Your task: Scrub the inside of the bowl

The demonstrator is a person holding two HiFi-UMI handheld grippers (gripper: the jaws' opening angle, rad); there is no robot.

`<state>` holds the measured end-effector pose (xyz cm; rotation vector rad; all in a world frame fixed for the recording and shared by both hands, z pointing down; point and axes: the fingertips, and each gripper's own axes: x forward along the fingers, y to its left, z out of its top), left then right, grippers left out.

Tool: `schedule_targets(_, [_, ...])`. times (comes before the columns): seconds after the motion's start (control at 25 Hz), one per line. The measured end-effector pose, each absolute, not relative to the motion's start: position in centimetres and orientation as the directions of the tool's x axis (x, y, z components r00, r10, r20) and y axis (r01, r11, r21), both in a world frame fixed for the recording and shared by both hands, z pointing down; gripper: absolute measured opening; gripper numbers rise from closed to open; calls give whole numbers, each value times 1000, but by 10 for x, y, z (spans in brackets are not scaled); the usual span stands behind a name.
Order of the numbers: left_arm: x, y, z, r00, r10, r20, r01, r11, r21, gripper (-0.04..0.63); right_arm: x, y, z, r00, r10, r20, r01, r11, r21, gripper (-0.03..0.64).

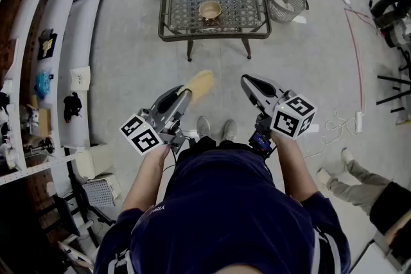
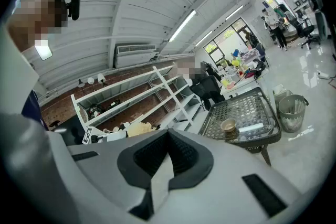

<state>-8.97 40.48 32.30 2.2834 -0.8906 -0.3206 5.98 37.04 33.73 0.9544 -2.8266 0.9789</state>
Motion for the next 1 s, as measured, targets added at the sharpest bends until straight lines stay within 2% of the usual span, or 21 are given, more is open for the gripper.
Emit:
schedule_targets(0.52, [-53,412,319,749,-663,21,-521,-568,637,77,96,373,335,-810,-565,154,-536,608,-586,5])
schedule_targets(1.0, [-83,394,329,687,-726,25,-557,-505,659,77,98,353,360,-808,-551,207,-542,560,-627,5])
